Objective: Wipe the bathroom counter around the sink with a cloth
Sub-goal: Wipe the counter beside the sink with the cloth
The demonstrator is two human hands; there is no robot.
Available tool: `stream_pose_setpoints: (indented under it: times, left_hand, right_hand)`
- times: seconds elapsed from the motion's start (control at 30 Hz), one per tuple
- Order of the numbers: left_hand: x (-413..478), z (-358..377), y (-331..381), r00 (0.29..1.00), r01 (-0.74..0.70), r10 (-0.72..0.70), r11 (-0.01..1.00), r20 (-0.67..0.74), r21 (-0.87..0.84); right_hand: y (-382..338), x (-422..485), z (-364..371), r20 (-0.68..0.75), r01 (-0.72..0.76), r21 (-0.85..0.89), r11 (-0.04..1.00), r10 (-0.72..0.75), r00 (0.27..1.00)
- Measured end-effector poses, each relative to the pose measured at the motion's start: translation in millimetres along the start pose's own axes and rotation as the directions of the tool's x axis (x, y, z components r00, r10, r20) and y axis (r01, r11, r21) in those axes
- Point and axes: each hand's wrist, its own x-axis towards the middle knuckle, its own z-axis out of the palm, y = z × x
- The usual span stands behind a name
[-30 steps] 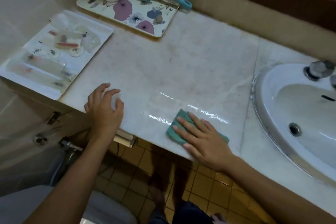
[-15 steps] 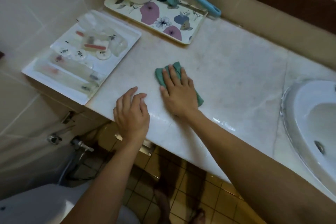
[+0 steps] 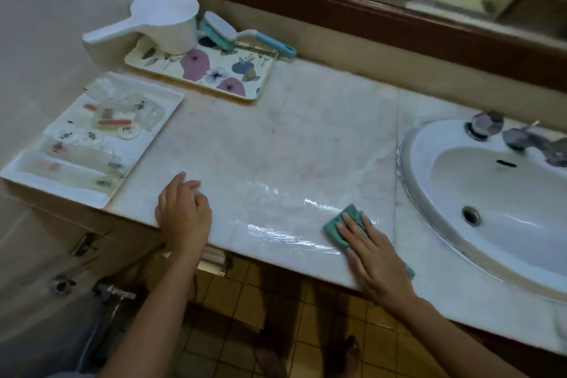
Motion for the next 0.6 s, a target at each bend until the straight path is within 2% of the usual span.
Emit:
stream_pose_setpoints:
  times: [0.07, 0.13, 0.17, 0.23, 0.3, 0.33, 0.37, 0.4, 0.43, 0.5, 0.6]
  left_hand:
    - [-21.1, 3.4, 17.0, 1.000, 0.023, -0.023, 0.999, 0.004, -0.027]
    - [-54.9, 11.5, 40.5, 0.996, -0.067, 0.071, 0.995, 0.046, -0.070]
    - [-74.3, 17.3, 53.4, 0.986, -0.135, 0.144, 0.986, 0.088, -0.103]
    - [-112.6, 29.3, 81.0, 0.940, -0.243, 0.282, 0.948, 0.189, -0.207]
    - [-145.2, 40.4, 110.5, 0.864, -0.371, 0.444, 0.880, 0.236, -0.298]
    - [-157.7, 45.5, 125.6, 0.809, -0.463, 0.541, 0.827, 0.229, -0.320]
    - [-167.4, 50.5, 141.3, 0.740, -0.556, 0.637, 0.761, 0.217, -0.336]
    - [-174.7, 55.4, 157.2, 0.658, -0.640, 0.722, 0.686, 0.215, -0.347]
    - [-180.0, 59.9, 173.4, 0.566, -0.714, 0.792, 0.610, 0.229, -0.344]
    - [-184.7, 68.3, 207.7, 0.378, -0.842, 0.880, 0.456, 0.286, -0.289]
    - [-184.2, 83.6, 264.8, 0.129, -0.958, 0.908, 0.218, 0.398, -0.187]
  right_hand:
    - [24.3, -10.9, -7.4, -0.078, -0.099, 0.122, 0.988, 0.109, 0.991]
    - [34.4, -17.5, -18.3, -0.125, -0.225, 0.331, 0.916, 0.279, 0.952]
    - [35.1, -19.7, -26.5, -0.099, -0.289, 0.458, 0.841, 0.372, 0.923]
    - [30.8, -23.8, -47.2, -0.001, -0.380, 0.701, 0.604, 0.532, 0.846]
    - [31.5, -26.1, -70.6, 0.122, -0.393, 0.881, 0.264, 0.676, 0.727]
    - [37.4, -27.3, -81.1, 0.242, -0.367, 0.930, 0.031, 0.699, 0.673]
    - [45.1, -29.7, -90.8, 0.369, -0.320, 0.926, -0.201, 0.660, 0.654]
    - [52.0, -34.4, -101.0, 0.467, -0.274, 0.878, -0.391, 0.584, 0.664]
    - [59.1, -40.9, -110.0, 0.530, -0.255, 0.817, -0.518, 0.498, 0.687]
    - [75.9, -55.4, -125.0, 0.594, -0.292, 0.738, -0.608, 0.382, 0.708]
    - [103.4, -77.4, -146.6, 0.616, -0.402, 0.693, -0.598, 0.202, 0.761]
